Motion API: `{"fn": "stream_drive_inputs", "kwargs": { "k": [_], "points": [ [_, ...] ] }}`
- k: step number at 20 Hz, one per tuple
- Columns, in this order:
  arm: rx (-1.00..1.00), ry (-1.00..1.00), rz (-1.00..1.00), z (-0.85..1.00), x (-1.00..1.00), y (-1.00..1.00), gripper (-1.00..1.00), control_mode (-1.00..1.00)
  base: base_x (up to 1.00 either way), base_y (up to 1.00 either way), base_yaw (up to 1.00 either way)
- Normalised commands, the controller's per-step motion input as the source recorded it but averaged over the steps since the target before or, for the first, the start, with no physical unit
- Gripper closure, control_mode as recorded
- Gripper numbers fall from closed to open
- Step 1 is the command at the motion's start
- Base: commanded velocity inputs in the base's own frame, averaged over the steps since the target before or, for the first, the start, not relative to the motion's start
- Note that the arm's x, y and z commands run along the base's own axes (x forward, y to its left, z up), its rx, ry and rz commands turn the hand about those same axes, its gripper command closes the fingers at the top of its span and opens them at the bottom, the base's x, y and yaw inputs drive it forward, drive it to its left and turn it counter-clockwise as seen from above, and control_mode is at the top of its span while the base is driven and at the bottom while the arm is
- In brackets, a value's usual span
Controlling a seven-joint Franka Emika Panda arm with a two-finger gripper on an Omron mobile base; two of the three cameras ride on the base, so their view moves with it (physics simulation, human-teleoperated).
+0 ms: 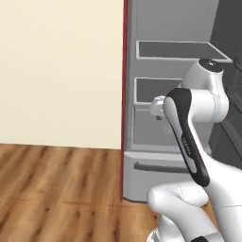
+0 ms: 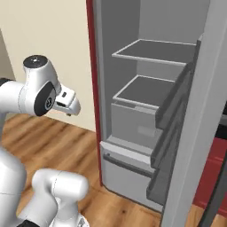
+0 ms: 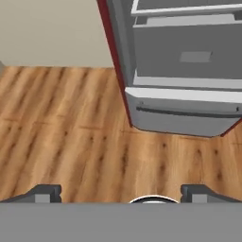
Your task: Grab the lime and onion from the fridge, place them in the blender, close the lid, and turn on the blender to create a marinade.
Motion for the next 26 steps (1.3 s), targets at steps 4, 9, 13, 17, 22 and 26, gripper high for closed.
{"fn": "stream_drive_inputs", "kwargs": {
  "k": [4,9,13,17,22,26],
  "points": [
    [0.00,0.00,0.00,0.00,0.00,0.00,-1.00,1.00,0.47,0.08,-0.51],
    [0.00,0.00,0.00,0.00,0.00,0.00,-1.00,1.00,0.45,0.11,-0.48],
    [0.00,0.00,0.00,0.00,0.00,0.00,-1.00,1.00,0.47,0.31,-0.36],
    [0.00,0.00,0.00,0.00,0.00,0.00,-1.00,1.00,0.46,0.21,-0.21],
    [0.00,0.00,0.00,0.00,0.00,0.00,-1.00,1.00,0.47,0.00,-0.05],
    [0.00,0.00,0.00,0.00,0.00,0.00,-1.00,1.00,0.50,0.00,0.00]
  ]
}}
